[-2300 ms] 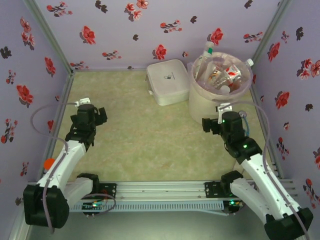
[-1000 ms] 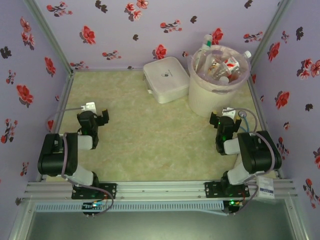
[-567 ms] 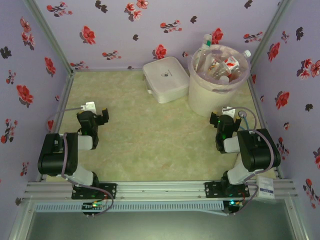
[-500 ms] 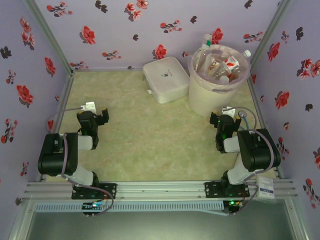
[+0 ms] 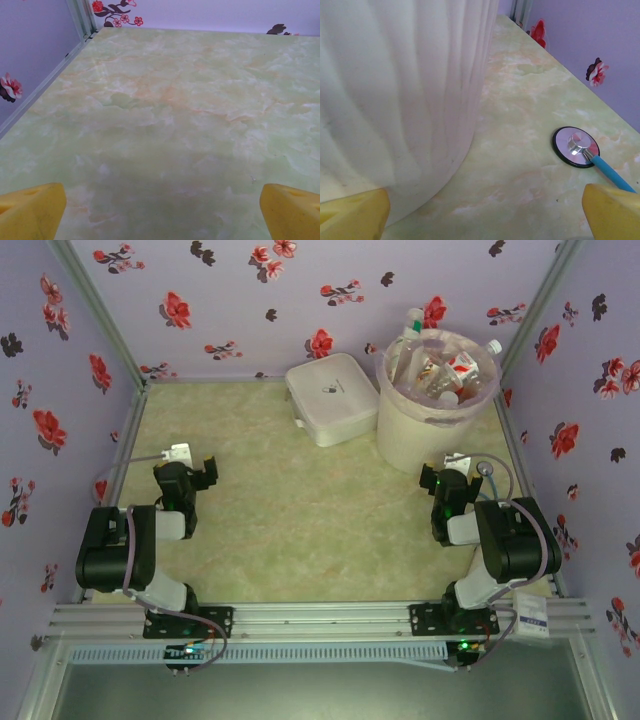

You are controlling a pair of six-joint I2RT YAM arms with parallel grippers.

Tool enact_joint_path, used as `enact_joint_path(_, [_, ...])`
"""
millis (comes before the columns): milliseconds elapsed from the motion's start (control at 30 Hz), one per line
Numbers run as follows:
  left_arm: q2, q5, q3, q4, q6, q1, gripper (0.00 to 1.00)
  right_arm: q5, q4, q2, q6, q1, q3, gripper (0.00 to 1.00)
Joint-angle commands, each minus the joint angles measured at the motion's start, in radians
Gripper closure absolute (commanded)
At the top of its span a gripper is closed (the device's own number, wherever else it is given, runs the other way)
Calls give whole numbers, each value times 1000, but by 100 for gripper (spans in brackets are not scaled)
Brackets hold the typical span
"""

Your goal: Put the plastic bottles in the bin

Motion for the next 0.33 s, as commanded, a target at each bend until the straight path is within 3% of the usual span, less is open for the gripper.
enact_joint_path(0, [11,11,-7,41,13,8,0,17,28,-5,18,-5,37,1])
enact_joint_path(300, [12,11,-8,42,13,8,0,-10,0,-11,43,-33,47,1])
